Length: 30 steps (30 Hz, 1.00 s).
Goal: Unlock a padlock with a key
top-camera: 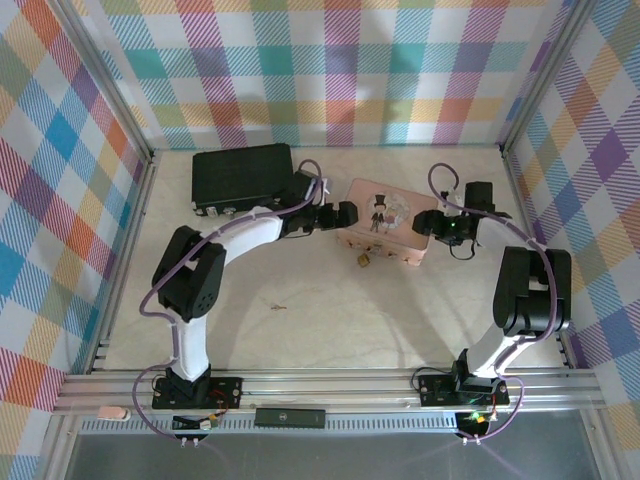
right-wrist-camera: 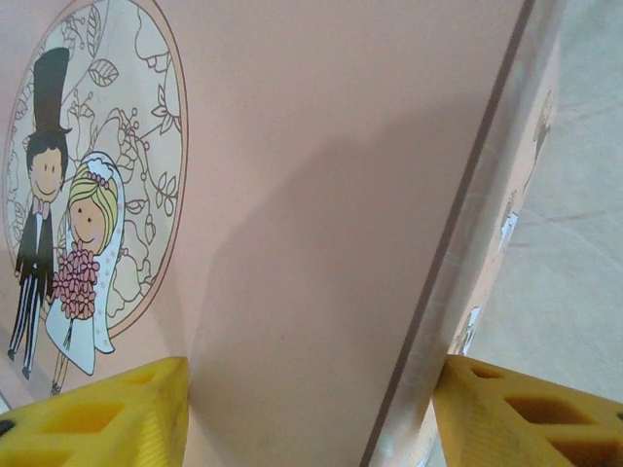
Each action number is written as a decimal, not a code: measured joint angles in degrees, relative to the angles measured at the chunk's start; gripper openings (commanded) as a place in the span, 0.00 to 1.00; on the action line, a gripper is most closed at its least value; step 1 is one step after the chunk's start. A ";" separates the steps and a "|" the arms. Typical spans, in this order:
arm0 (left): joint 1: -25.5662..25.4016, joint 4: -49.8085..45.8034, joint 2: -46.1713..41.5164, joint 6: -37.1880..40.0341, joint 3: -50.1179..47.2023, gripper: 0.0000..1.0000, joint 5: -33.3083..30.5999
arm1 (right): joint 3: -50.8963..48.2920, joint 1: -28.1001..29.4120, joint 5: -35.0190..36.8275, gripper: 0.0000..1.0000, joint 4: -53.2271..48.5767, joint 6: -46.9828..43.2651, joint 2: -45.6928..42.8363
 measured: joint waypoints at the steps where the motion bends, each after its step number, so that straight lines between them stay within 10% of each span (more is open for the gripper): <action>1: 0.00 -0.50 -1.53 0.02 -1.16 1.00 -0.15 | 0.98 0.28 -0.46 0.62 -0.20 -0.57 0.94; 15: -4.24 -1.79 -13.81 2.19 -14.29 0.85 -0.74 | 9.68 1.05 2.29 0.84 -5.60 4.46 2.05; 24: -9.77 1.57 -3.63 5.40 -10.78 0.79 -0.87 | 2.80 1.03 6.58 0.86 -11.80 8.94 -16.70; 30: -10.56 4.42 2.82 6.67 -9.07 0.78 -1.99 | -1.18 1.05 3.04 0.86 -10.75 10.03 -13.73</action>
